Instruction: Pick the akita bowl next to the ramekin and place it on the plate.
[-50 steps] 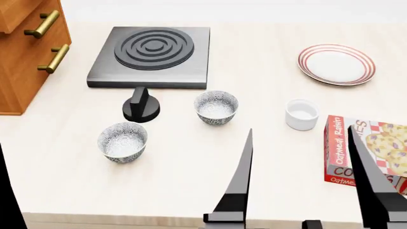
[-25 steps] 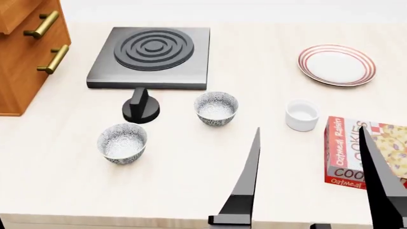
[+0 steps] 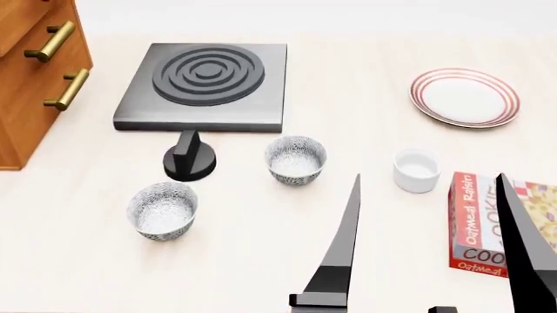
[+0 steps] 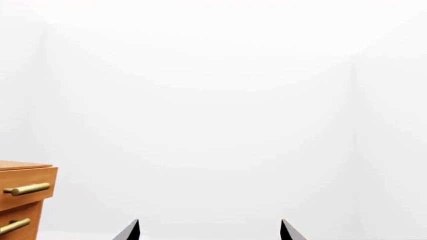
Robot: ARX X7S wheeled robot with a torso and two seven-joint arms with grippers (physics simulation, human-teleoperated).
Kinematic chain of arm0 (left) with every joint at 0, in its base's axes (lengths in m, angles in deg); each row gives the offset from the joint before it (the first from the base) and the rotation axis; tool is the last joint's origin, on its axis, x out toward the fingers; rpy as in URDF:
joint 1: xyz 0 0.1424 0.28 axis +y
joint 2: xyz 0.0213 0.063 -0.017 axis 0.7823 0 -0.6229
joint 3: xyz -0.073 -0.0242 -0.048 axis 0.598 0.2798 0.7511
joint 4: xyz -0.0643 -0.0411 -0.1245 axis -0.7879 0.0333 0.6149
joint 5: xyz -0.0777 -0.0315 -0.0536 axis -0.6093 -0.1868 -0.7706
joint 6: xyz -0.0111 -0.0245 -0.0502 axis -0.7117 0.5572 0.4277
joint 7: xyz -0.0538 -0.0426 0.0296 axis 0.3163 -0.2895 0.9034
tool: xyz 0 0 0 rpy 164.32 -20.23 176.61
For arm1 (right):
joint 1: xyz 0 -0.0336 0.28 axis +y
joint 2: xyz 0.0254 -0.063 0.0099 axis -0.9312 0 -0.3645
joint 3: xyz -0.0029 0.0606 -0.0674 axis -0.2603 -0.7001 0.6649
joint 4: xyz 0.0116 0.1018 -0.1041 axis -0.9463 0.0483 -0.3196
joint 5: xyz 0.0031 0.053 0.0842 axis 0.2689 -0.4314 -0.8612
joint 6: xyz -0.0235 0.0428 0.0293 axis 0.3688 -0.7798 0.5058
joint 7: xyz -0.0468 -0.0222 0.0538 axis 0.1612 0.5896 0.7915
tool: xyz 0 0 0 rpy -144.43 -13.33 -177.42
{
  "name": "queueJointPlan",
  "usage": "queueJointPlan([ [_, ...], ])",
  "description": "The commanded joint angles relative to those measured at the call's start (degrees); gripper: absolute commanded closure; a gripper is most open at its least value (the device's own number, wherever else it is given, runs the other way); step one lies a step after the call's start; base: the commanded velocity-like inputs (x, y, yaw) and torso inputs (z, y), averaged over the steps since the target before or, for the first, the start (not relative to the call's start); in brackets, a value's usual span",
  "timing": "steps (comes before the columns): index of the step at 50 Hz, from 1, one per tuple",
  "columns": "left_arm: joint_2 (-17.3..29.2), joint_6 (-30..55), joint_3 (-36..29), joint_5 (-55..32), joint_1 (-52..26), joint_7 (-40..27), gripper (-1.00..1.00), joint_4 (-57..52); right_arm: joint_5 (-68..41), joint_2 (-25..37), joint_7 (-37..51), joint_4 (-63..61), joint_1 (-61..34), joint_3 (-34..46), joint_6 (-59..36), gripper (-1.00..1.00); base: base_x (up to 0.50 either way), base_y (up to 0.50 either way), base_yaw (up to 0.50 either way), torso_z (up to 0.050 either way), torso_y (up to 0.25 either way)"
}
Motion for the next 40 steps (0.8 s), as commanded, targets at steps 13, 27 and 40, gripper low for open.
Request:
queueJointPlan([
  [13,0.22,-0.19,-0.37,0.15,-0.20,-0.18,-1.00,0.00,-0.05,0.65,0.78,0.68,-0.86,1.65,1.20,-1.00,0.10,0.00,0.00,0.000,0.000],
  [27,0.47,-0.19,0.09,0.33,0.44,-0.16,-1.00,0.00,0.27,0.76,0.82,0.99,-0.87,2.25,1.75,-1.00,0.10,0.00,0.00,0.000,0.000],
  [40,0.38,-0.15,-0.02,0.45,0.49,-0.18,-1.00,0.00,0.12,1.14,1.20,0.85,-1.12,2.57,1.84,-1.00,0.10,0.00,0.00,0.000,0.000],
])
